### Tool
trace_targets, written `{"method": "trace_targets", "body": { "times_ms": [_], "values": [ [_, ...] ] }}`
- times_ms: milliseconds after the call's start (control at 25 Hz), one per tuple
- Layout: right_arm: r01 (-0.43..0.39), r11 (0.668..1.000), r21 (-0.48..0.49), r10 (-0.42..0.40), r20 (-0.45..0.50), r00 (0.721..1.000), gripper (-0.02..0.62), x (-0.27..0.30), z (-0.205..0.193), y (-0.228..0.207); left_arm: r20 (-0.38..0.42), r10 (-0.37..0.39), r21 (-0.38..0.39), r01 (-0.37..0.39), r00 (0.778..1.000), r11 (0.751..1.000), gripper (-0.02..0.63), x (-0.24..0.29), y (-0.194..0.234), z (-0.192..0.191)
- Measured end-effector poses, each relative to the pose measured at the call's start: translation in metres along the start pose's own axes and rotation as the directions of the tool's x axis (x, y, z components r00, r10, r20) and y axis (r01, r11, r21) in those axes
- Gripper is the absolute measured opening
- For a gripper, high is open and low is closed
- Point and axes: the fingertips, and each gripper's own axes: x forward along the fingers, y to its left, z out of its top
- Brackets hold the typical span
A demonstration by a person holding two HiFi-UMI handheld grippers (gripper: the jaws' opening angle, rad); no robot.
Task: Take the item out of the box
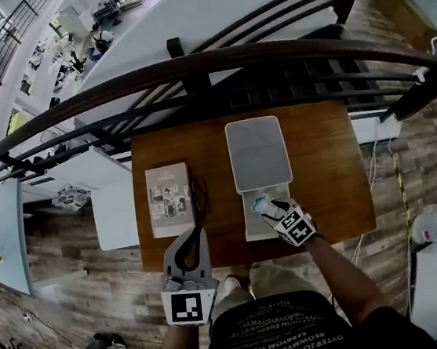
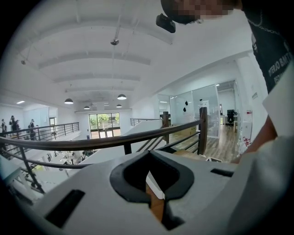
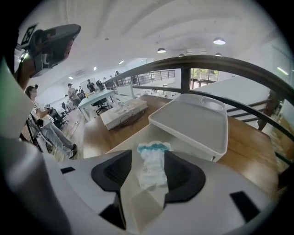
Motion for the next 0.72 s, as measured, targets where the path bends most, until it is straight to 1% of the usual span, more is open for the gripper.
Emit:
{"method": "trace_targets", "body": {
  "times_ms": [240,440,520,600,720],
  "values": [
    [0.003,1.000,-0.013,-0.004,-0.077,0.997,0.224,0.024,-0.014,-0.004,-0.018,0.022,-0.004,-0.022,1.000,1.000,0.005,-0.003,0.004,-0.004],
    [0.027,0.999,-0.026,-0.031,-0.172,0.985,0.221,0.034,-0.021,-0.005,-0.021,0.023,-0.002,-0.023,1.000,1.000,0.005,-0.002,0.008,-0.006],
    [0.050,0.998,-0.049,-0.059,-0.207,0.977,0.205,0.038,-0.024,-0.007,-0.021,0.019,0.001,-0.019,1.000,1.000,0.005,-0.003,0.008,-0.006],
    [0.067,0.994,-0.083,-0.086,-0.248,0.965,0.164,0.041,-0.030,-0.007,-0.019,0.015,-0.001,-0.015,1.000,1.000,0.005,-0.004,0.007,-0.005],
    [0.072,0.987,-0.143,-0.113,-0.302,0.947,0.118,0.046,-0.038,-0.004,-0.011,0.010,0.004,-0.009,1.000,1.000,0.005,-0.008,0.007,-0.002]
  ]
}}
